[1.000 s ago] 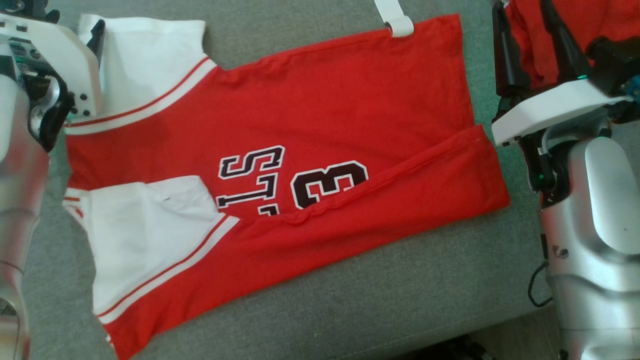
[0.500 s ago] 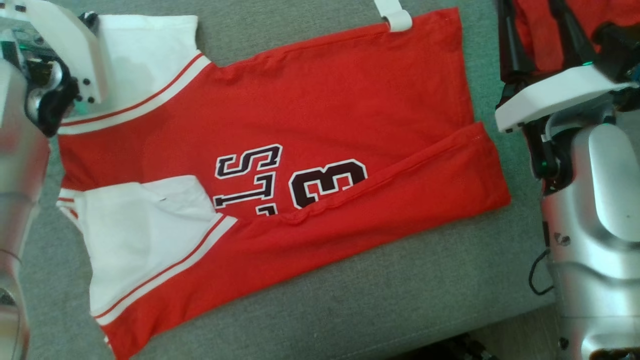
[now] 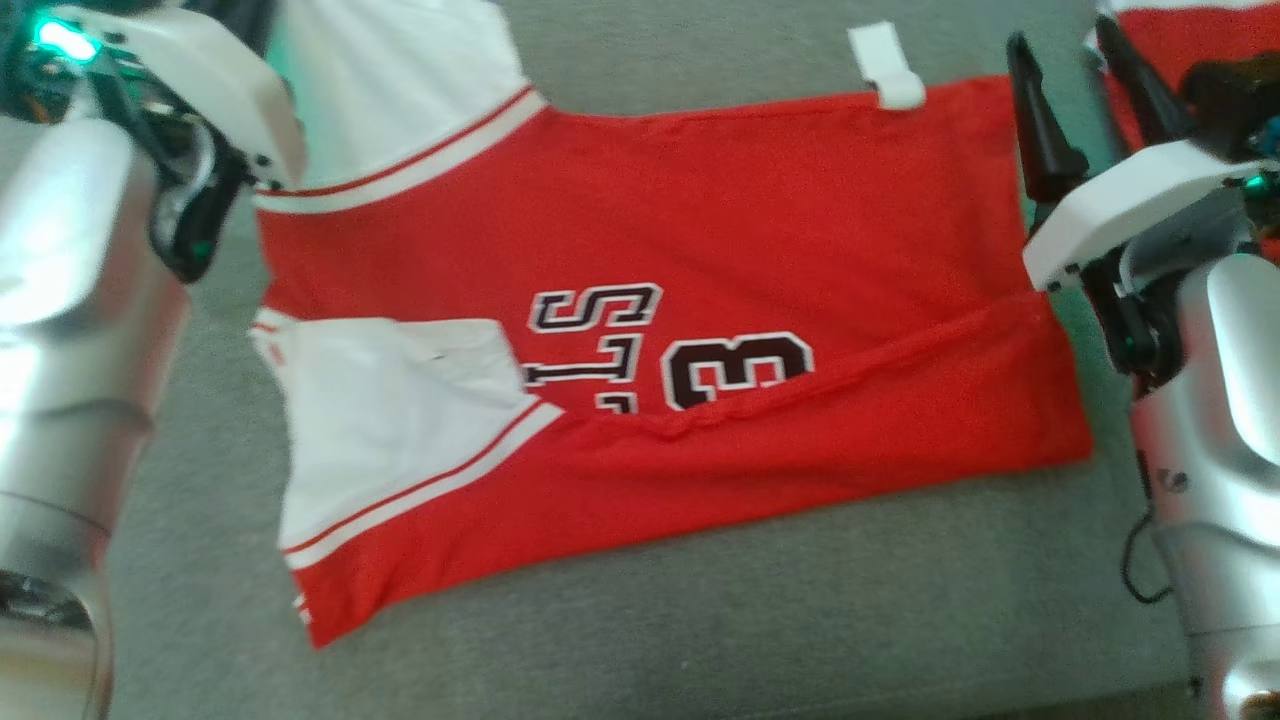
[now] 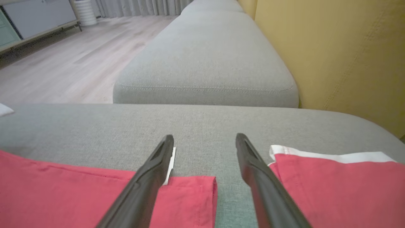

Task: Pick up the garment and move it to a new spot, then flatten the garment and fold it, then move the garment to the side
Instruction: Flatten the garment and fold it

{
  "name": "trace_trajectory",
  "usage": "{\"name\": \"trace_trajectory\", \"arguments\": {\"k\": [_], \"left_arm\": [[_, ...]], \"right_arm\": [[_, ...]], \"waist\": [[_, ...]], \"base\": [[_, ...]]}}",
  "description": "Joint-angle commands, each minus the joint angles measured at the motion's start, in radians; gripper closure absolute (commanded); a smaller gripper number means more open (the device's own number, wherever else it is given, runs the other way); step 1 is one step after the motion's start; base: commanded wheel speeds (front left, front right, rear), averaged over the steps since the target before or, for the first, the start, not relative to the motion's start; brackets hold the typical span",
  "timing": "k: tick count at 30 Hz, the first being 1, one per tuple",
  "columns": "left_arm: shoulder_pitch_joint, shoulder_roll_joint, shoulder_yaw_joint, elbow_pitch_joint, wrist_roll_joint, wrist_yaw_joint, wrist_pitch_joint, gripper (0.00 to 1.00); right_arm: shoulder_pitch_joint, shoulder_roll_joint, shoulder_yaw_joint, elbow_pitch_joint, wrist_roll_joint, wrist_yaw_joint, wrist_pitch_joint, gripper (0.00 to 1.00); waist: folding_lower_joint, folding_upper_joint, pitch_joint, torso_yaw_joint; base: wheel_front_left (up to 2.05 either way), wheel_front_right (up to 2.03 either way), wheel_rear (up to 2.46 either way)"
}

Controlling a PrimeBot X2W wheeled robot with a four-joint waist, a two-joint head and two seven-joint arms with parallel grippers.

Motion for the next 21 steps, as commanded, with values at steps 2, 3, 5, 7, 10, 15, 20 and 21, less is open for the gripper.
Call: {"name": "trace_trajectory", "arguments": {"k": [2,3,5,7,10,15,20,21], "left_arm": [[-0.009,0.037,0.009,-0.066,0.000,0.002,-0.024,1.00],[-0.001,0.037,0.001,-0.087,-0.001,0.002,-0.028,1.00],[0.016,0.040,-0.013,-0.132,-0.002,0.002,-0.029,1.00],[0.044,0.045,-0.029,-0.200,-0.010,0.002,-0.016,1.00],[0.061,0.051,-0.037,-0.248,-0.012,0.002,-0.006,1.00],[0.083,0.067,-0.042,-0.349,-0.017,0.019,0.023,1.00],[0.089,0.081,-0.043,-0.405,-0.018,0.037,0.045,1.00],[0.090,0.083,-0.044,-0.409,-0.018,0.039,0.047,1.00]], "right_arm": [[-0.029,-0.035,0.027,0.010,0.010,-0.001,0.028,0.00],[-0.031,-0.048,0.030,0.032,0.016,-0.001,0.042,0.00],[-0.037,-0.076,0.035,0.080,0.020,-0.001,0.068,0.00],[-0.053,-0.109,0.035,0.154,0.024,-0.001,0.092,0.00],[-0.068,-0.121,0.035,0.202,0.031,-0.001,0.107,0.00],[-0.124,-0.144,0.053,0.316,0.038,-0.001,0.155,0.00],[-0.168,-0.152,0.095,0.422,0.017,-0.001,0.209,0.00],[-0.175,-0.148,0.100,0.436,0.028,-0.001,0.216,0.00]], "waist": [[0.0000,0.0000,-0.037,0.064],[0.0000,0.0000,-0.041,0.077],[0.0000,0.0000,-0.046,0.102],[0.0000,0.0000,-0.045,0.136],[0.0000,0.0000,-0.041,0.151],[0.0000,0.0000,-0.016,0.176],[0.0000,0.0000,0.004,0.181],[0.0000,0.0000,0.005,0.181]], "base": [[0.00,0.00,0.00],[0.00,0.00,0.00],[0.00,0.00,0.00],[0.00,0.00,0.00],[0.00,0.00,0.00],[0.00,0.00,0.00],[0.00,0.00,0.00],[0.00,0.00,0.00]]}}
